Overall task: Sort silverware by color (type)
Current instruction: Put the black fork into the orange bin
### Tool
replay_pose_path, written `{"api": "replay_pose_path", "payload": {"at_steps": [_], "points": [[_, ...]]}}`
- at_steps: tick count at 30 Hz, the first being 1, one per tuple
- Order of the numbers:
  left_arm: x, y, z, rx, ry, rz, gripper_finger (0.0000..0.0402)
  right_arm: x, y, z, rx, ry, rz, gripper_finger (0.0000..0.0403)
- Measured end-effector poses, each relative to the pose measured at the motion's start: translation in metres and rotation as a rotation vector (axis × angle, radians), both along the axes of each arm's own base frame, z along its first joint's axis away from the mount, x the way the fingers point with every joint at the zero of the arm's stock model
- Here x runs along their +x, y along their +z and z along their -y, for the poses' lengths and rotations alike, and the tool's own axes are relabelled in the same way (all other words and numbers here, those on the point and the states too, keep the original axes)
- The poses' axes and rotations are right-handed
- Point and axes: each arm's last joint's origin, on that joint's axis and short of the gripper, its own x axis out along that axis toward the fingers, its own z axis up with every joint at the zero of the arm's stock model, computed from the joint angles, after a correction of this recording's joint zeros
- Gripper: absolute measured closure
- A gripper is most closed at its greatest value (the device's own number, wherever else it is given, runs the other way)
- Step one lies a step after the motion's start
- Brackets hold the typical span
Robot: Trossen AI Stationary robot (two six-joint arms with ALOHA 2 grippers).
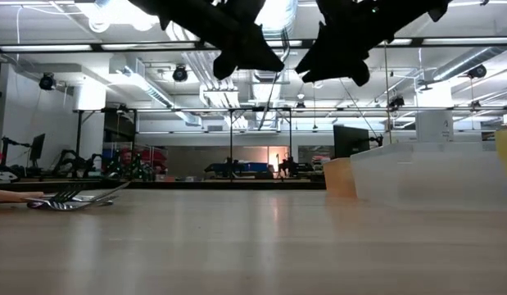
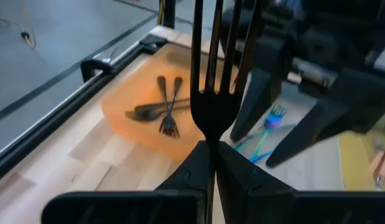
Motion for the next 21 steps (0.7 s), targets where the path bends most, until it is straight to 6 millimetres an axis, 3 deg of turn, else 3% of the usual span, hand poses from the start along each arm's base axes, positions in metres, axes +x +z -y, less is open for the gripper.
{"api": "replay_pose_path", "payload": {"at_steps": [11, 21], "points": [[0.005, 0.012, 0.003, -0.016, -0.066, 0.141, 0.0402, 0.003, 0.000, 0.002, -0.025, -0.031, 0.020, 0.0268], [0.004, 0.014, -0.003, 0.008, 0.251, 0.201, 0.0401, 0.004, 0.004, 0.005, -0.063, -0.145, 0.066, 0.0268]]}}
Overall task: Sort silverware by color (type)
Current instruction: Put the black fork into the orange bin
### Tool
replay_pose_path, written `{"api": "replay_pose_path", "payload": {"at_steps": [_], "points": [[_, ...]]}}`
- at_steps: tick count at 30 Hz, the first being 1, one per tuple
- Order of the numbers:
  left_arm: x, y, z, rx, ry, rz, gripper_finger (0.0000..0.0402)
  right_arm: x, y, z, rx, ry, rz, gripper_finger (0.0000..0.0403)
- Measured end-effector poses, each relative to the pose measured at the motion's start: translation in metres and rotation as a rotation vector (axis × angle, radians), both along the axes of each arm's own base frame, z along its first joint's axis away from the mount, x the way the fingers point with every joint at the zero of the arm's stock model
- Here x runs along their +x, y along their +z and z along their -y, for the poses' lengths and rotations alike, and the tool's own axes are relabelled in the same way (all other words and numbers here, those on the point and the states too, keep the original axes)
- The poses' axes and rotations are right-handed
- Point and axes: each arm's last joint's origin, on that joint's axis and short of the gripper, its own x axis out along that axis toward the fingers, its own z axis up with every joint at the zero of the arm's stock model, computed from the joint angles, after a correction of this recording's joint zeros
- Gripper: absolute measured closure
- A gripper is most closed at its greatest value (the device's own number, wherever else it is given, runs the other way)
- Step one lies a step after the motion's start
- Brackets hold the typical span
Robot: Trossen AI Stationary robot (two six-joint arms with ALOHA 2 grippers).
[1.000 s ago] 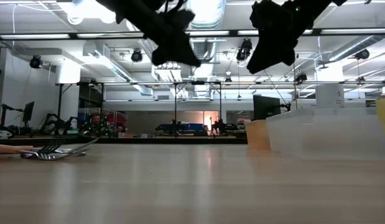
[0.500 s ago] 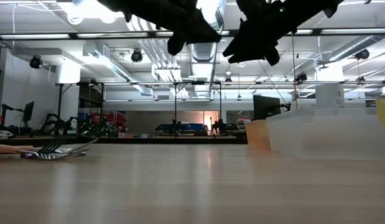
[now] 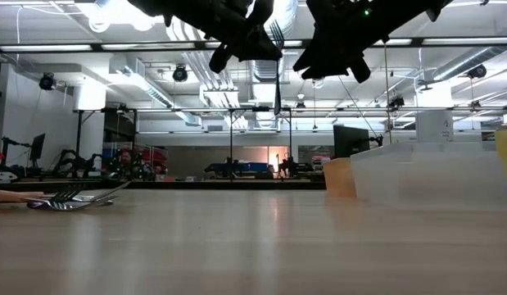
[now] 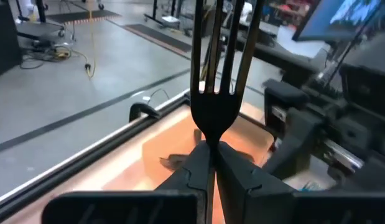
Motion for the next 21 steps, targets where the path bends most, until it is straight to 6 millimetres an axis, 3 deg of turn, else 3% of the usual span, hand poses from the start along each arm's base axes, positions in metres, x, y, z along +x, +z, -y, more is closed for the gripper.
{"api": "replay_pose_path", "payload": {"at_steps": [14, 21], "points": [[0.003, 0.010, 0.009, 0.009, -0.035, 0.098, 0.0401, 0.011, -0.010, 0.008, -0.060, -0.122, -0.008, 0.0276], [0.004, 0.010, 0.010, 0.007, -0.039, 0.102, 0.0401, 0.014, -0.006, 0.010, -0.067, -0.118, -0.001, 0.0284]]}}
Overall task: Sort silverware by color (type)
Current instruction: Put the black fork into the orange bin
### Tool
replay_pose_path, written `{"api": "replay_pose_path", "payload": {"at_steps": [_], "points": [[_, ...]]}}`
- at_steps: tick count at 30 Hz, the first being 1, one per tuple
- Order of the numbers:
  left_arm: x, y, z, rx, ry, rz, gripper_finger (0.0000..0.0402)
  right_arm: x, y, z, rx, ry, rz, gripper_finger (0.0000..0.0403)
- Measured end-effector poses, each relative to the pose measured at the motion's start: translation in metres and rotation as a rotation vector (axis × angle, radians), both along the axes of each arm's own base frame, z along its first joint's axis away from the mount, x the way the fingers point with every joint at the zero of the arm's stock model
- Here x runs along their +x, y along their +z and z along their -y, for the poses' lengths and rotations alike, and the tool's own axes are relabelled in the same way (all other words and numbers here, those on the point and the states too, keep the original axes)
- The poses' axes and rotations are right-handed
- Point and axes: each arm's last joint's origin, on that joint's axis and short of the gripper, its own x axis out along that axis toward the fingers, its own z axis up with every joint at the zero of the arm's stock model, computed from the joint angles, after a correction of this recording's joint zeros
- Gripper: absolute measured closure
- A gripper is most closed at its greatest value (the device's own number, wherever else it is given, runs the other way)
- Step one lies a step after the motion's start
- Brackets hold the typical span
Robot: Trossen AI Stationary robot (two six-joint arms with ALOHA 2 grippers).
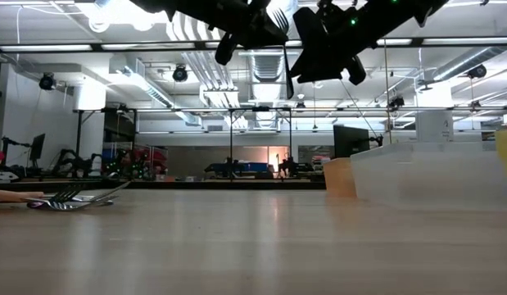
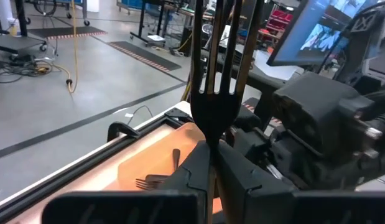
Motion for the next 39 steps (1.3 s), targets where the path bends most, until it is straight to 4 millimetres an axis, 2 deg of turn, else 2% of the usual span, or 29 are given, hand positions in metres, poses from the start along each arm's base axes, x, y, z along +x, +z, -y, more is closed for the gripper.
{"api": "replay_pose_path", "payload": {"at_steps": [11, 20, 39], "points": [[-0.001, -0.003, -0.001, 0.021, 0.027, -0.042, 0.0401, 0.001, 0.004, -0.001, -0.005, 0.039, -0.040, 0.0282], [-0.001, -0.001, -0.001, 0.032, 0.039, -0.016, 0.0401, 0.003, 0.014, -0.002, 0.002, 0.038, -0.050, 0.0288], [0.000, 0.005, 0.000, 0.058, 0.033, 0.037, 0.0401, 0.004, 0.013, -0.002, 0.024, 0.067, -0.047, 0.0291]]}}
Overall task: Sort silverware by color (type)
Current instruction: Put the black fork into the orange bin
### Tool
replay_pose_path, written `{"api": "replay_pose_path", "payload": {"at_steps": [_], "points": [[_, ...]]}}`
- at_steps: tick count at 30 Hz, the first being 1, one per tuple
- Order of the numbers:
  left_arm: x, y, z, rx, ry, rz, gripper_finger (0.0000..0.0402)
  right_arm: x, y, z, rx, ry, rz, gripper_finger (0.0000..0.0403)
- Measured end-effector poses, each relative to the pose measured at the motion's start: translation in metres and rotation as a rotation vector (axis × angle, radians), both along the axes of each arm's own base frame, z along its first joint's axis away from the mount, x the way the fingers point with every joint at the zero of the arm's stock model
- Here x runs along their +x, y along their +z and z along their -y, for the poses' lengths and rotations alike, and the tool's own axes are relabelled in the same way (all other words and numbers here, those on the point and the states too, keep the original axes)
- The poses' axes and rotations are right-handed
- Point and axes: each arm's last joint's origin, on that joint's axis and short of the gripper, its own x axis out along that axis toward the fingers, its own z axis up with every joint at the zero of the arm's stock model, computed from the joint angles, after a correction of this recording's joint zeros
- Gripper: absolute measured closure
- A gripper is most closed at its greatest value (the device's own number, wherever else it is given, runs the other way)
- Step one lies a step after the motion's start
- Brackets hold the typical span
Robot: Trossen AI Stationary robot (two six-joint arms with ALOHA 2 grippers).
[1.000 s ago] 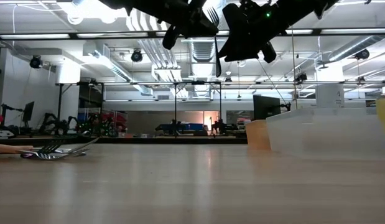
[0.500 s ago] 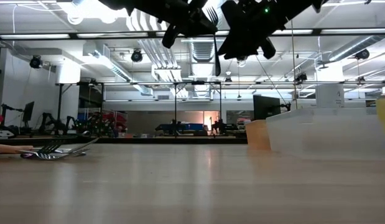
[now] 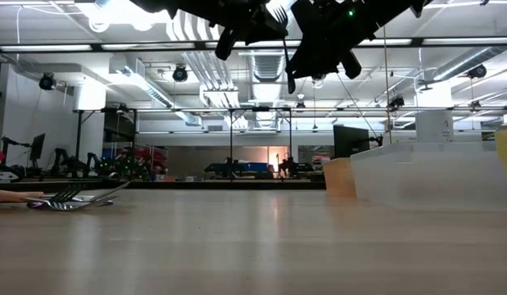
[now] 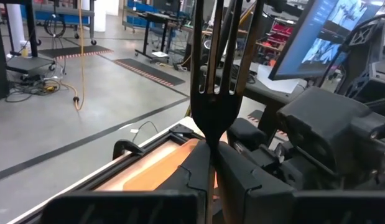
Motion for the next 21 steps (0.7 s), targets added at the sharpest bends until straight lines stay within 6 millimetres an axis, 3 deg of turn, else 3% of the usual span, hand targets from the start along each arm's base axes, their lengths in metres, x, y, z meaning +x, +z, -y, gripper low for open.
{"api": "replay_pose_path", "payload": {"at_steps": [11, 17, 21], "points": [[0.0013, 0.0008, 0.0058, -0.019, -0.063, 0.017, 0.0401, 0.0012, 0.0029, 0.0009, -0.028, 0.008, 0.016, 0.0299], [0.0013, 0.0007, 0.0058, -0.020, -0.062, 0.017, 0.0401, 0.0009, 0.0027, 0.0012, -0.037, -0.001, 0.009, 0.0375], [0.0013, 0.0007, 0.0056, -0.023, -0.060, 0.018, 0.0401, 0.0009, 0.0026, 0.0010, -0.048, 0.005, 0.001, 0.0392]]}}
